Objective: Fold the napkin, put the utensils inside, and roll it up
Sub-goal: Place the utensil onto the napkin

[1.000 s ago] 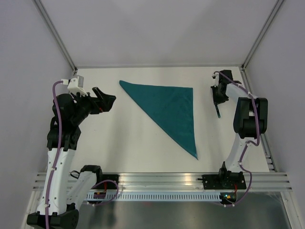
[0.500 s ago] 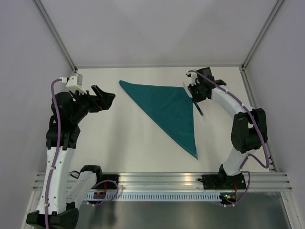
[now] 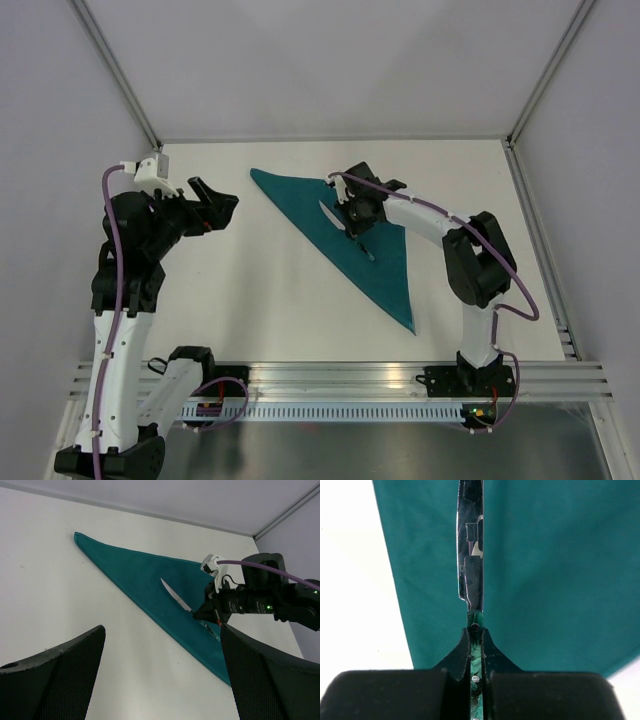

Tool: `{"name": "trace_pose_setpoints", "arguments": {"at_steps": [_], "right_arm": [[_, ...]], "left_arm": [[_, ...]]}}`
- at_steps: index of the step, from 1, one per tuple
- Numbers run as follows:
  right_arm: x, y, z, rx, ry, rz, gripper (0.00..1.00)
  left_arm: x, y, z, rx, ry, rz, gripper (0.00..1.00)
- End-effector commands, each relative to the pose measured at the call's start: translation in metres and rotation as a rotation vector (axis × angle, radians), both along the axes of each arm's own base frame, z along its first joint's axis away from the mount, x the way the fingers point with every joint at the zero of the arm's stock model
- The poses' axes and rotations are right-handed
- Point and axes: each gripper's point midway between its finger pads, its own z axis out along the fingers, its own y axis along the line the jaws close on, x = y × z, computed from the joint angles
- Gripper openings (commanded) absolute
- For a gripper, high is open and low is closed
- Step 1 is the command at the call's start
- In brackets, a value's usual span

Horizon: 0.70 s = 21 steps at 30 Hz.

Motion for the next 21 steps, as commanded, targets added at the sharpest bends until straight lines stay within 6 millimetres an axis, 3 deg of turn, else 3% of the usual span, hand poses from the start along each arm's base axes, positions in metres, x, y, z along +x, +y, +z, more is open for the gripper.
{"name": "trace_pose_setpoints", "arguments": {"at_steps": [1, 14, 21], "right_arm": [[0.011, 0.025, 0.009, 0.04, -0.045, -0.034, 0.0], [0.005, 0.078, -0.005, 0.054, -0.051, 0.008, 0.0], [0.007, 0.093, -0.016, 0.057, -0.04, 0.018, 0.0]], "left_arm": [[-0.004, 0.004, 0.018, -0.018, -0.025, 0.031, 1.0], [-0.002, 0.007, 0.013, -0.003, -0.007, 0.044, 1.0], [-0.002, 0.008, 0.009, 0.003, -0.001, 0.044, 1.0]]}}
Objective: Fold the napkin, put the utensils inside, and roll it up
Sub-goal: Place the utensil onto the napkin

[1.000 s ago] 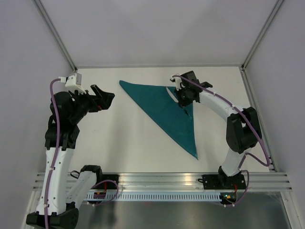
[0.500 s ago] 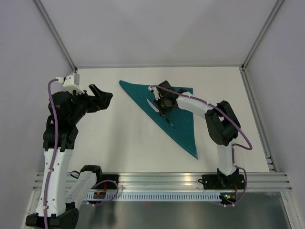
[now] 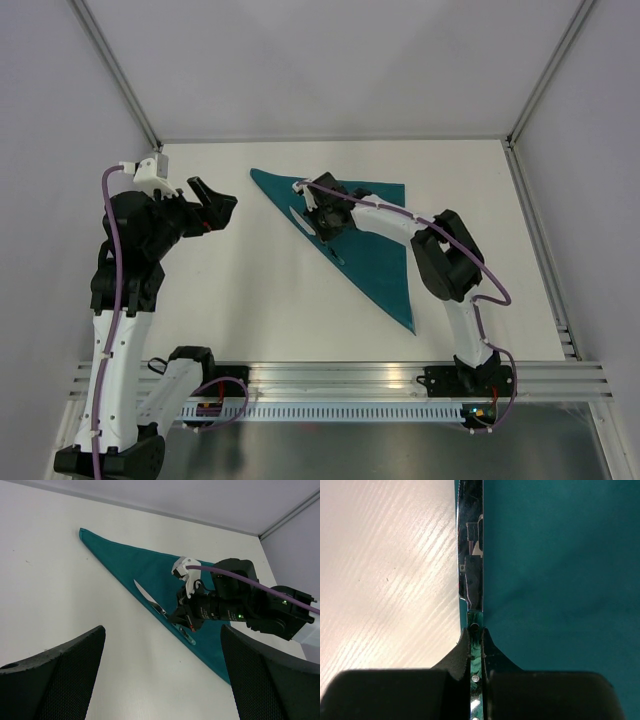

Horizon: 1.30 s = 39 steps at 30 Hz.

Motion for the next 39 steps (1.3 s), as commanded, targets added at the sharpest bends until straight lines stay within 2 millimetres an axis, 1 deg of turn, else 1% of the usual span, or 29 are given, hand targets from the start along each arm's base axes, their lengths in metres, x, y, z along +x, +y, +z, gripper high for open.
{"name": "trace_pose_setpoints", "arguments": {"at_steps": [1, 6, 15, 27, 30, 33, 35, 36, 39], "right_arm": [[0.01, 0.012, 0.006, 0.024, -0.019, -0.033, 0.0], [0.01, 0.012, -0.002, 0.01, -0.013, -0.032, 0.0], [0.009, 0.011, -0.008, 0.001, -0.005, -0.035, 0.0], [0.007, 0.01, -0.012, -0.012, 0.0, -0.027, 0.01], [0.007, 0.009, -0.012, -0.013, 0.001, -0.028, 0.13], [0.007, 0.01, -0.009, -0.007, 0.0, -0.026, 0.2], [0.007, 0.012, -0.006, 0.0, 0.0, -0.021, 0.22], [0.007, 0.012, -0.005, 0.002, 0.0, -0.021, 0.26], [0.006, 0.014, 0.0, 0.013, 0.006, -0.017, 0.31]], "left_arm": [[-0.001, 0.004, 0.012, -0.002, -0.024, 0.024, 1.0], [0.0, 0.005, 0.009, 0.0, -0.016, 0.025, 1.0], [0.001, 0.005, 0.007, 0.005, -0.012, 0.026, 1.0], [0.004, 0.006, 0.003, 0.014, -0.004, 0.028, 1.0], [0.004, 0.006, 0.004, 0.014, -0.008, 0.031, 1.0], [0.005, 0.007, 0.004, 0.016, -0.009, 0.034, 1.0], [0.005, 0.007, 0.005, 0.018, -0.012, 0.033, 1.0], [0.005, 0.008, 0.006, 0.02, -0.014, 0.036, 1.0], [0.005, 0.008, 0.006, 0.022, -0.015, 0.037, 1.0]]}}
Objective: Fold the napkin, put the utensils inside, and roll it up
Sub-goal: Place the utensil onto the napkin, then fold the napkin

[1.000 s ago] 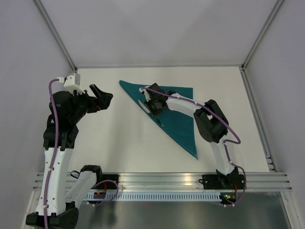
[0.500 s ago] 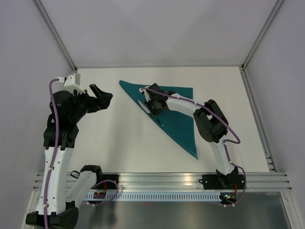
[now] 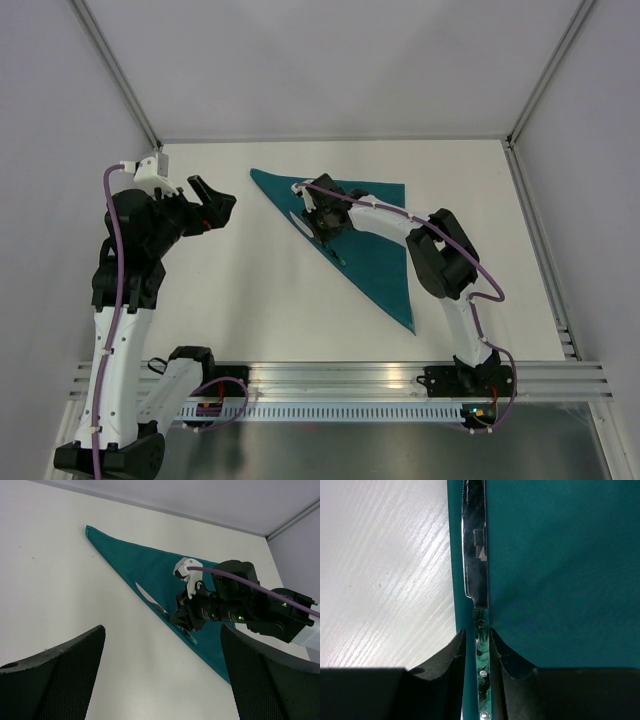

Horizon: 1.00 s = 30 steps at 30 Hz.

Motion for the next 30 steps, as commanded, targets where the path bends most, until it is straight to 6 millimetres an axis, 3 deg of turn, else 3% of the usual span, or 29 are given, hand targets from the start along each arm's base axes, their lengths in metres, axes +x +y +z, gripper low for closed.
{"name": "trace_pose_setpoints", "arguments": {"at_steps": [1, 6, 11, 14, 15, 16, 17, 18, 19, 20, 21, 27, 28, 29, 30], "right_arm": [[0.005, 0.009, 0.017, 0.032, -0.011, -0.019, 0.31], [0.006, 0.009, 0.026, 0.036, -0.02, -0.017, 0.35], [0.017, 0.005, 0.067, 0.075, -0.078, -0.032, 0.38], [0.029, -0.016, 0.094, 0.116, -0.096, -0.069, 0.4], [0.04, -0.033, 0.101, 0.127, -0.104, -0.108, 0.4], [0.041, -0.045, 0.112, 0.144, -0.112, -0.126, 0.4], [0.043, -0.057, 0.118, 0.168, -0.105, -0.139, 0.41], [0.057, -0.087, 0.123, 0.173, -0.112, -0.196, 0.41], [0.055, -0.105, 0.131, 0.181, -0.115, -0.216, 0.42], [0.065, -0.137, 0.134, 0.189, -0.119, -0.262, 0.42], [0.066, -0.156, 0.147, 0.204, -0.14, -0.287, 0.42], [0.063, -0.28, 0.141, 0.24, -0.1, -0.455, 0.44], [0.061, -0.297, 0.136, 0.247, -0.086, -0.489, 0.43], [0.06, -0.318, 0.133, 0.256, -0.082, -0.533, 0.43], [0.06, -0.324, 0.131, 0.278, -0.077, -0.54, 0.43]], "left_arm": [[0.0, 0.004, 0.013, 0.014, -0.036, 0.012, 1.0], [0.002, 0.002, 0.017, 0.016, -0.045, 0.003, 1.0], [0.005, -0.022, 0.023, -0.021, -0.108, -0.137, 1.0], [0.007, -0.043, 0.026, -0.044, -0.162, -0.216, 1.0], [0.008, -0.049, 0.025, -0.028, -0.172, -0.227, 1.0], [0.001, -0.07, 0.025, -0.018, -0.185, -0.29, 1.0], [0.007, -0.074, 0.023, 0.005, -0.199, -0.26, 1.0], [0.007, -0.084, 0.019, 0.041, -0.213, -0.276, 1.0], [-0.004, -0.111, 0.015, 0.054, -0.22, -0.347, 1.0], [0.005, -0.115, 0.004, 0.085, -0.223, -0.305, 0.99], [0.004, -0.125, -0.003, 0.087, -0.225, -0.319, 0.99], [-0.016, -0.212, -0.075, 0.255, -0.294, -0.429, 0.95], [-0.038, -0.237, -0.082, 0.289, -0.325, -0.5, 0.94], [-0.039, -0.238, -0.096, 0.38, -0.352, -0.474, 0.94], [-0.043, -0.251, -0.113, 0.453, -0.367, -0.499, 0.94]]}}
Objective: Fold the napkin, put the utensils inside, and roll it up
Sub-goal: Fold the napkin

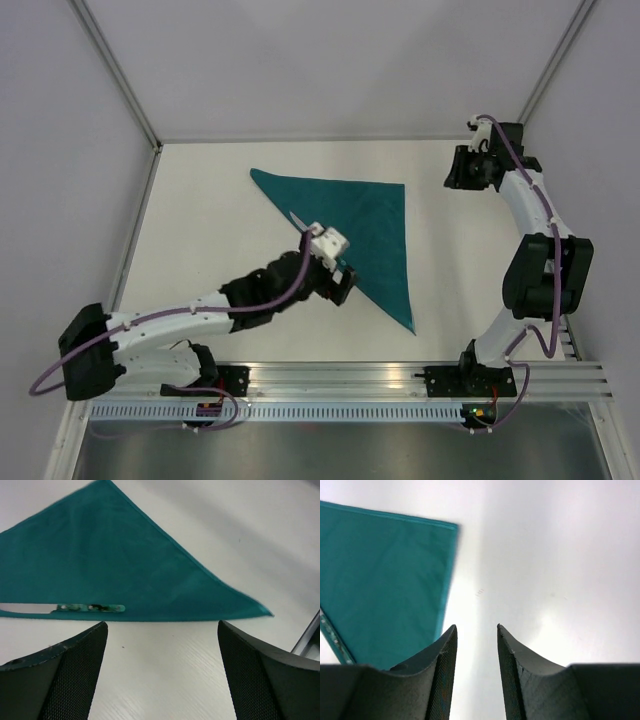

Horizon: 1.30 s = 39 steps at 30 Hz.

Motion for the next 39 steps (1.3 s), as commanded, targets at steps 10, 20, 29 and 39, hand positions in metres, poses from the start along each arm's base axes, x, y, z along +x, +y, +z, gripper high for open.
{"name": "trace_pose_setpoints", "arguments": {"at_steps": [10, 20, 29, 39], "right_arm": [[-0.02, -0.034, -0.018, 0.103, 0.058, -0.014, 0.43], [-0.024, -0.032, -0.014, 0.11, 0.048, -0.01, 0.43], [-0.024, -0.032, -0.013, 0.113, 0.043, -0.017, 0.43], [-0.023, -0.031, -0.012, 0.122, 0.037, -0.015, 0.43]], "left_arm": [[-0.076, -0.104, -0.072, 0.304, -0.446, -0.146, 0.92], [-0.121, -0.167, -0.117, 0.437, -0.631, -0.232, 0.91], [-0.129, -0.184, -0.153, 0.485, -0.626, -0.316, 0.82], [-0.123, -0.186, -0.172, 0.503, -0.6, -0.324, 0.75]]}}
